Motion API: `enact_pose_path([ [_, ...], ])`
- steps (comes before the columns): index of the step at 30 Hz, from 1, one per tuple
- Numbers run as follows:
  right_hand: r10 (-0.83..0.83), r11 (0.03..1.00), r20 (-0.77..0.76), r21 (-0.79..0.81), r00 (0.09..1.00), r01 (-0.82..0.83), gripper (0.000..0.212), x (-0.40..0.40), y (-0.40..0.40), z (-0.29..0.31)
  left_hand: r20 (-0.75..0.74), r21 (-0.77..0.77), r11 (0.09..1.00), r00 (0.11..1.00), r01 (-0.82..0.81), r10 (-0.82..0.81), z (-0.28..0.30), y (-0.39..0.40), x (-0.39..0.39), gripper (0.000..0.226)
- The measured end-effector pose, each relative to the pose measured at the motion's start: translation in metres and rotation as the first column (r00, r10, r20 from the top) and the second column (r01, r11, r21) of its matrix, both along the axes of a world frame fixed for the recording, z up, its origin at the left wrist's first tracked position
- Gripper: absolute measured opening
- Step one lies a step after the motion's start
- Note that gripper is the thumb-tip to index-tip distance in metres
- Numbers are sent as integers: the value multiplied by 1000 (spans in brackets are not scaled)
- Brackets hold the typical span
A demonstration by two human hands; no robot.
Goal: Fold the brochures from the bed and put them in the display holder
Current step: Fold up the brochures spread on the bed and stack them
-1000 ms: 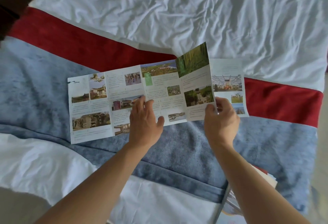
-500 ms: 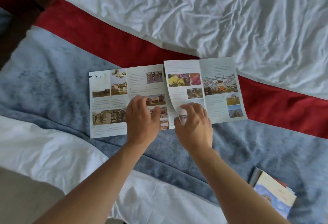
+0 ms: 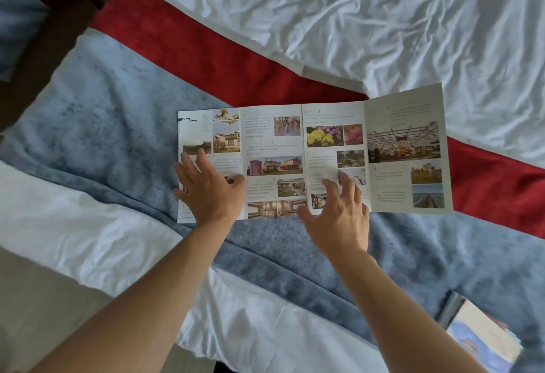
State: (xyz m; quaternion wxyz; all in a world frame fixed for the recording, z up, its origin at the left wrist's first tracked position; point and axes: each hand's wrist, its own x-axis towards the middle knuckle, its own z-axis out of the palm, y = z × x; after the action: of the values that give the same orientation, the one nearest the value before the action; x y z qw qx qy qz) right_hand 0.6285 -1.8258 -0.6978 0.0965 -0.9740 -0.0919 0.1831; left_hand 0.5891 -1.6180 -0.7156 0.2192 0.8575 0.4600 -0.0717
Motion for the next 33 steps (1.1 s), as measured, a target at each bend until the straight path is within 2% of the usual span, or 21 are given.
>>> enact_pose_path([
  [3, -2, 1000, -1, -5, 1000, 2, 73, 0, 1, -1, 32, -26, 997, 997, -74, 75, 2, 2, 1, 99],
  [5, -3, 1000, 3, 4, 1000, 3, 72, -1, 1, -2, 56, -57, 979, 978, -196, 199, 6, 6, 6, 105],
  [8, -9, 1000, 23, 20, 1000, 9, 71, -2, 0, -3, 157, -96, 955, 943, -282, 295, 16, 6, 20, 101],
  [11, -13, 1000, 23, 17, 1000, 13, 72, -4, 0, -5, 331, -273, 951, 913, -148, 237, 29, -12, 32, 65],
  [13, -15, 1000, 16, 18, 1000, 15, 72, -4, 1, -4, 363, -314, 949, 927, 23, 98, 32, -28, 37, 39],
  [14, -10, 1000, 14, 18, 1000, 10, 71, -3, 1, -3, 345, -297, 948, 939, 116, -7, 33, -35, 39, 40],
  [16, 3, 1000, 12, 21, 1000, -3, 67, -1, 0, 1, 224, -226, 941, 954, 252, -201, 27, -46, 39, 63],
  [18, 2, 999, 47, 48, 999, -5, 64, 3, -4, 5, 118, -195, 949, 966, 248, -228, 23, -53, 39, 83],
  [21, -21, 996, 215, 89, 976, 2, 67, 16, -16, 15, 107, -209, 955, 975, 212, -193, 20, -57, 38, 86],
  [23, -97, 992, 306, 101, 947, 69, 71, 30, -27, 20, 106, -205, 959, 978, 197, -178, 16, -57, 37, 81],
  [25, -234, 971, 300, 117, 925, 208, 79, 42, -42, 22, 89, -202, 961, 981, 189, -174, 14, -58, 37, 80],
  [29, -429, 903, 166, 98, 888, 418, 93, 52, -67, 18, 107, -201, 967, 985, 154, -134, 12, -63, 40, 79],
  [33, -574, 816, 30, 98, 818, 569, 95, 55, -87, 11, 146, -222, 974, 989, 39, -6, 14, -64, 43, 74],
])
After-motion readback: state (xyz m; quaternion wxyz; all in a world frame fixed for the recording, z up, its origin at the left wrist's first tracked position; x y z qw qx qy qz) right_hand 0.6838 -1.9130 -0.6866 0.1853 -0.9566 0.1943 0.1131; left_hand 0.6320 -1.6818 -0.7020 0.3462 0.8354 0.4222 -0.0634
